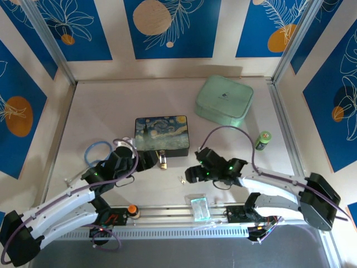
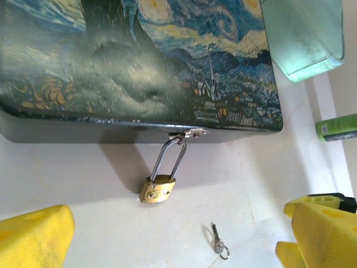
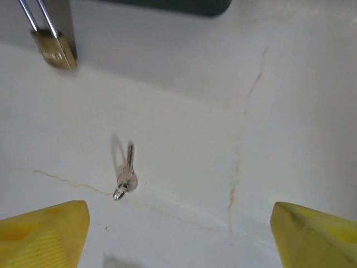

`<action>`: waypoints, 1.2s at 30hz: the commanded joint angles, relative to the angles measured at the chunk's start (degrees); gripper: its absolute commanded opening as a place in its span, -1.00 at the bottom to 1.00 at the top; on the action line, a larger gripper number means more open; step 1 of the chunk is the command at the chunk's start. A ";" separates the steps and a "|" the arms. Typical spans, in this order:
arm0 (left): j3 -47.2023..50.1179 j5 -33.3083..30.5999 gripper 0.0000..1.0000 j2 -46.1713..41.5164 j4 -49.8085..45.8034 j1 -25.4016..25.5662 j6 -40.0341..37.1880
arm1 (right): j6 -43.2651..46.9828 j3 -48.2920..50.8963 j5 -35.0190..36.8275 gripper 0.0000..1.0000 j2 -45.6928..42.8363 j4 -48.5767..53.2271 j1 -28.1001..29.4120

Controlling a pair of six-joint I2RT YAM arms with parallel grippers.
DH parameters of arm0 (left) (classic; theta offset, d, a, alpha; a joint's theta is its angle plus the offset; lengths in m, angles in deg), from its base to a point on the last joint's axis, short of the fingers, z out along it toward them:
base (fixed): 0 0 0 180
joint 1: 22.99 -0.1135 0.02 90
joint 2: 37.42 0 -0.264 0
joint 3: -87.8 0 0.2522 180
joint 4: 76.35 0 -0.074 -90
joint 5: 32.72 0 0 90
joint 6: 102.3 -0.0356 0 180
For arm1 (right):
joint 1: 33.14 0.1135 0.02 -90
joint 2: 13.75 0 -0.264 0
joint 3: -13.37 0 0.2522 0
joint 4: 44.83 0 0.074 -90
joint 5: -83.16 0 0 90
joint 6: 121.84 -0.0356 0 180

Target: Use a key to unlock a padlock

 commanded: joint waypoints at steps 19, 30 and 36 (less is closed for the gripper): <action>0.86 -5.95 0.99 5.72 4.63 5.39 6.51 | -7.91 -11.95 12.89 -0.04 22.86 0.67 14.90; 1.12 -6.68 0.99 5.79 4.91 5.43 7.13 | -9.95 -11.16 13.20 -0.35 24.63 1.19 15.64; 1.06 -6.52 0.99 6.58 5.11 5.43 7.70 | -9.30 -10.54 12.50 -1.00 25.63 -0.82 15.33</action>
